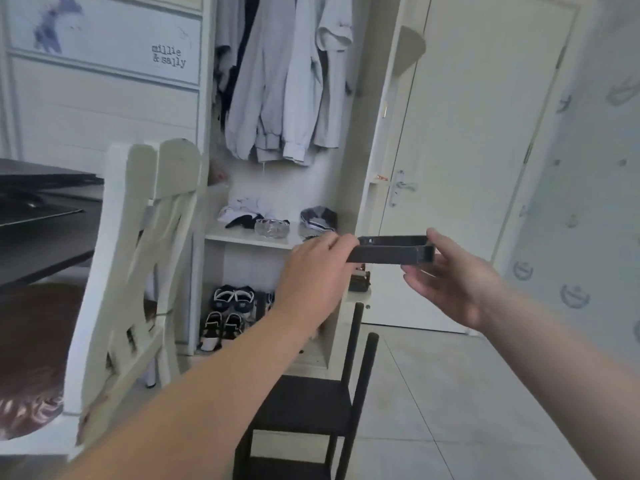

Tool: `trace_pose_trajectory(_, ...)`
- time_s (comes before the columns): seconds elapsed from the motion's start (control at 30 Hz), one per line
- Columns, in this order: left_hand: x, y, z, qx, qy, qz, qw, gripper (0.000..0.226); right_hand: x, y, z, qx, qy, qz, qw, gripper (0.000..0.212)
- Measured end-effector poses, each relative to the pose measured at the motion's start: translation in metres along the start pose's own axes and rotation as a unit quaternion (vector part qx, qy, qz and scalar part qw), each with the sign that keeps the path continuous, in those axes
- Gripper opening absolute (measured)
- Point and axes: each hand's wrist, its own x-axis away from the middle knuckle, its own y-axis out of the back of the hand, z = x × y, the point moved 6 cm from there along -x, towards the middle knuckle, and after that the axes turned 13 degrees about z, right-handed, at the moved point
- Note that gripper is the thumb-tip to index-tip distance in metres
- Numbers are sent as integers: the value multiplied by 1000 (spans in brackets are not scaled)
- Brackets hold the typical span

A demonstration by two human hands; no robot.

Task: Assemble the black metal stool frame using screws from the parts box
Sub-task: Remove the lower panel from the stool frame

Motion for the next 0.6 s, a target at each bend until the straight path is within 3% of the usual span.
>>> trace_pose_trajectory(0.13,11,-6,69,93,93,-2,991,30,-34,-27,-27,146,-10,-7,989,39)
trace_pose_trajectory(0.27,24,-38,129,169,187,14,967,30,-61,-14,-77,242,20,-92,966,43)
trace_pose_trajectory(0.33,30,-61,159,270,232,16,934,24,-73,-7,-105,246,20,-126,961,48)
trace_pose_trajectory(0.5,44,-105,205,492,328,5,806,9,-108,15,-151,283,23,-177,942,70)
trace_pose_trajectory(0.6,50,-123,219,541,369,21,755,14,-125,25,-173,234,6,-151,960,62)
